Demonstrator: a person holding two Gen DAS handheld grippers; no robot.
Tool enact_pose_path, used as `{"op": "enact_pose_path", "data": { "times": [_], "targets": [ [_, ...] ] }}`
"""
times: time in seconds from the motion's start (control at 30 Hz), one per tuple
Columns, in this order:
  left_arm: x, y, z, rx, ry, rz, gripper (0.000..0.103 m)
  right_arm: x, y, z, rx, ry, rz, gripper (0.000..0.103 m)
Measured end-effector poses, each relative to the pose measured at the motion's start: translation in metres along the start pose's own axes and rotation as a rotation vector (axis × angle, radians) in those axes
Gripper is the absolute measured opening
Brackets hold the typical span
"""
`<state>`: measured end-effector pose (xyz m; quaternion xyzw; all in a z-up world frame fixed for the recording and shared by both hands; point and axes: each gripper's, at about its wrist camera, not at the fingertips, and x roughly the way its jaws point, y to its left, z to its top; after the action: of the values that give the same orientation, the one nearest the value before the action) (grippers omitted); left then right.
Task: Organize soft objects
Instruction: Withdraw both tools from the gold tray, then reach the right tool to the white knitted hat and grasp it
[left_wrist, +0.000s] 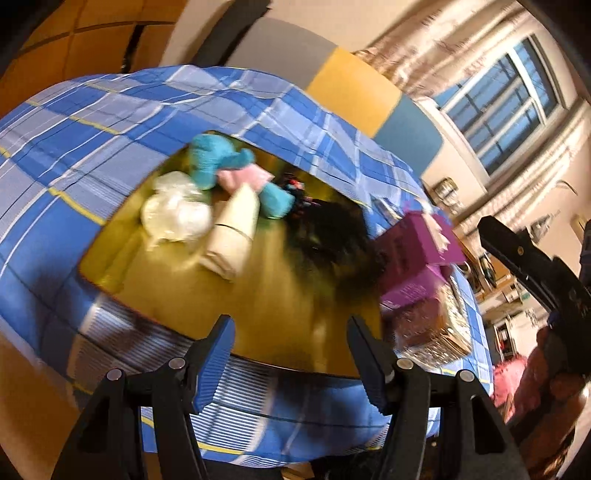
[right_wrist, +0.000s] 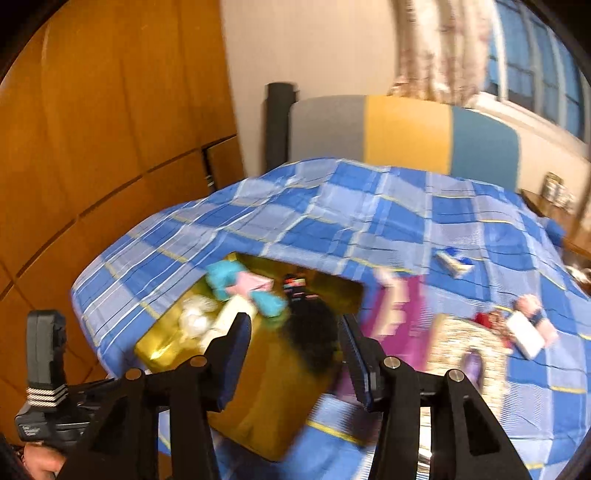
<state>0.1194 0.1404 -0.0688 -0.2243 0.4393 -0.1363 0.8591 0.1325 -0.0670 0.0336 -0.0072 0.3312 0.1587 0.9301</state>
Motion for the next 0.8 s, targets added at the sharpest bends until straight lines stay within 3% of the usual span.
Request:
{"op": "enact_pose_path", "data": {
  "times": [0.23,0.47,0.63,0.8],
  "targets": [
    [0.006,-0.034,-0.012,0.077,0.015,-0.081,0.064,-0.042,-0.084,-0.007,0.107,-0.053,-0.153,0.053],
    [0.010,-0.071,-0.026,0.170,0.034,-0.146,0.065,-0.064,-0.191,-0.046,0.292,-0.015,-0.314,0.058],
    [0.019,-0.097,-0.041,0.230,0.073,-0.189,0.065,-0.051,-0.249,-0.089,0.369,0.077,-0.305,0.062],
    [0.035,-0.117,-0.055,0.280,0.140,-0.180,0.065,-0.029,-0.273,-0.123,0.379,0.176,-0.290,0.062]
  ]
}}
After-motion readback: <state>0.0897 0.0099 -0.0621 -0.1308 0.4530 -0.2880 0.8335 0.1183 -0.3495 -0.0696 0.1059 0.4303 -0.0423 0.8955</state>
